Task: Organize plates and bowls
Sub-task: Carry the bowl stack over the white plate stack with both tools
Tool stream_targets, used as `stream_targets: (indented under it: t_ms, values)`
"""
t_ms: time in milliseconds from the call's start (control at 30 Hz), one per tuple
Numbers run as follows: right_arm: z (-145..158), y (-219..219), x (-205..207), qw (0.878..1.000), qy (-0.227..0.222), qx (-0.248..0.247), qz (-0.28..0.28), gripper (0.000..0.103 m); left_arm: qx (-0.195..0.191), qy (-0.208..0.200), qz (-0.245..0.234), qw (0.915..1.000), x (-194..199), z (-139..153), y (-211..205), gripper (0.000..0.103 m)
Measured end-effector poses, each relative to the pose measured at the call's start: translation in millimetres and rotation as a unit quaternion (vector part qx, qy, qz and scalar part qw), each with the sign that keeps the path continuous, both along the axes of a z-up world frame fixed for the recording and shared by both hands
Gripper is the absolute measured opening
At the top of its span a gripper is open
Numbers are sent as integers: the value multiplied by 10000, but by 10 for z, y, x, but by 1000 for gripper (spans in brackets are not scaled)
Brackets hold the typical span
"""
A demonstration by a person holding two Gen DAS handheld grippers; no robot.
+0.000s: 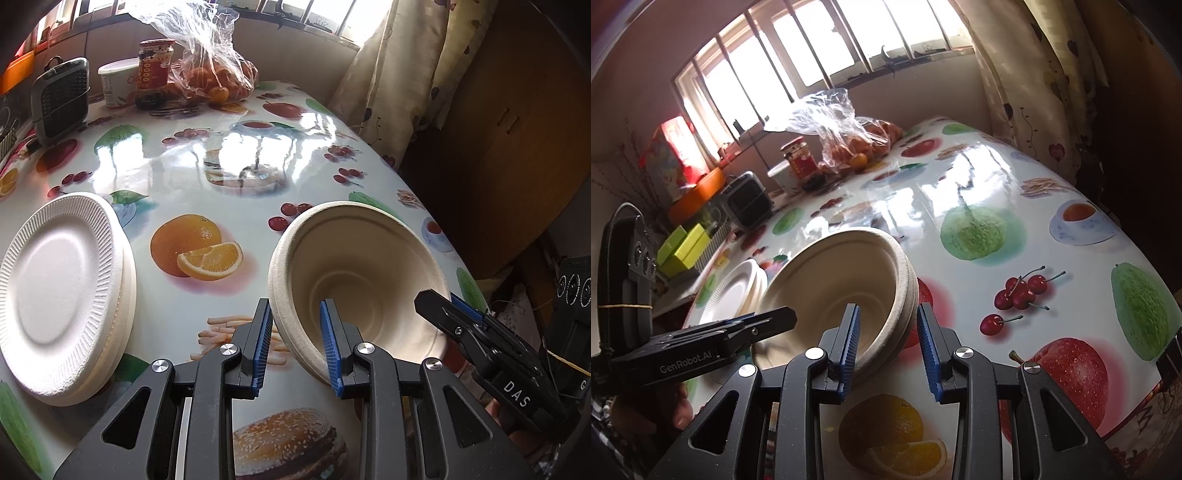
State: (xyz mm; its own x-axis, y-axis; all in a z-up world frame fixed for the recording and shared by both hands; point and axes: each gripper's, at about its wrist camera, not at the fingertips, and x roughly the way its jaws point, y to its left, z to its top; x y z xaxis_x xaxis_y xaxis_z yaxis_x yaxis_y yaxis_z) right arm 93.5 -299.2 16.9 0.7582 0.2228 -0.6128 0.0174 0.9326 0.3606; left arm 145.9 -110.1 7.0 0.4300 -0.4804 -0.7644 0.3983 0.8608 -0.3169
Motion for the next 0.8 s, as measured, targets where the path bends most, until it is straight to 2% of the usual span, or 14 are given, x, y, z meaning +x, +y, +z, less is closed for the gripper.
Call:
stream_targets:
  t_ms: [367,800]
  values:
    - [122,196,99,9997,-101,-8,215,31,-3,-124,221,9997,11,128,205,28]
    - [242,541,313,9971,-202,-52,730,31,27,-235,710,9972,20,244,578,28]
